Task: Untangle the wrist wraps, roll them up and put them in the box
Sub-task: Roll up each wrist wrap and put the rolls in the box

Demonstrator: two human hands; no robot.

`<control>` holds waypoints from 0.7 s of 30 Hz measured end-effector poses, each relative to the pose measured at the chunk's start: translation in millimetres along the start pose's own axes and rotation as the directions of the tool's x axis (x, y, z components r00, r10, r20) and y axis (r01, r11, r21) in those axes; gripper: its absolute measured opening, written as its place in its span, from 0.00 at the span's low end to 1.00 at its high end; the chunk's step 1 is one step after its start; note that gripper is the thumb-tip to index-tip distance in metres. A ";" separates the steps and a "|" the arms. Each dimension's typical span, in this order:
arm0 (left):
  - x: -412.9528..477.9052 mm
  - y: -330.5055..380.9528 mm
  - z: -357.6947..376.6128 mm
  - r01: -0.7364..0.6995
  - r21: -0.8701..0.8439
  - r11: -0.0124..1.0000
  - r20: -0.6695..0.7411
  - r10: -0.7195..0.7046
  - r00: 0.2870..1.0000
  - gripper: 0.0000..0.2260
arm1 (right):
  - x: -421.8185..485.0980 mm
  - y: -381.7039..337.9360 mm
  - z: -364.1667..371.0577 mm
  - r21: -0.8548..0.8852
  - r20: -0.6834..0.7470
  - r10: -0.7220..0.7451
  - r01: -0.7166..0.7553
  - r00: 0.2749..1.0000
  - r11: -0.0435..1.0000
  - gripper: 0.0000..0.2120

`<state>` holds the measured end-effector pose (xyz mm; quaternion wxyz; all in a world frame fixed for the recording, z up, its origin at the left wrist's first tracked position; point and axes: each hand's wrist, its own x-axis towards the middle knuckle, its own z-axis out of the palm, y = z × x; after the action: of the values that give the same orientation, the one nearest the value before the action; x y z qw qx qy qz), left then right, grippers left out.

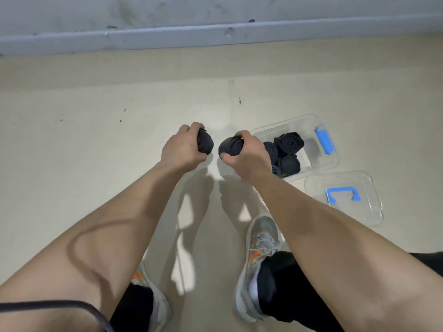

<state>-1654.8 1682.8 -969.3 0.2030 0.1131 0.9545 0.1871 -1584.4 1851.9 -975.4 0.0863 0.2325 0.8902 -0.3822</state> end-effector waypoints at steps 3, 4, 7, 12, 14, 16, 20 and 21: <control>2.5 49.5 -9.9 -0.063 0.009 0.998 -0.014 0.063 0.998 0.33 | -4.4 16.5 -55.1 0.046 -0.137 0.066 -0.061 0.988 0.997 0.31; 3.5 66.8 -9.8 -0.083 0.004 0.997 -0.009 0.083 0.997 0.32 | -6.3 24.9 -72.0 0.053 -0.185 0.094 -0.086 0.978 0.995 0.31; 8.3 118.2 -1.4 -0.149 -0.022 0.989 0.024 0.149 0.988 0.32 | -9.7 56.6 -111.7 0.079 -0.284 0.195 -0.180 0.939 0.980 0.30; 29.8 188.2 35.3 -0.237 -0.085 0.968 0.057 0.242 0.969 0.32 | -6.3 112.1 -131.9 0.076 -0.296 0.323 -0.315 0.899 0.946 0.30; 41.9 207.2 52.3 -0.240 -0.148 0.959 0.049 0.250 0.967 0.31 | -0.7 127.2 -127.6 0.074 -0.273 0.336 -0.328 0.902 0.942 0.30; 53.3 220.8 69.5 -0.240 -0.209 0.948 0.043 0.254 0.966 0.30 | 4.8 136.7 -119.7 0.068 -0.264 0.335 -0.329 0.905 0.942 0.29; 68.8 237.8 99.5 -0.173 -0.315 0.933 0.002 0.183 0.983 0.29 | 15.4 149.7 -99.3 -0.235 -0.378 0.248 -0.352 0.892 0.906 0.28; 71.6 240.1 105.2 -0.152 -0.326 0.933 -0.015 0.156 0.988 0.28 | 18.0 150.5 -95.4 -0.304 -0.404 0.233 -0.370 0.885 0.878 0.27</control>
<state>-1639.9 1953.6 -986.4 0.2090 0.1536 0.8974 0.3569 -1525.7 2017.2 -1011.7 0.0262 0.4151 0.8987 -0.1394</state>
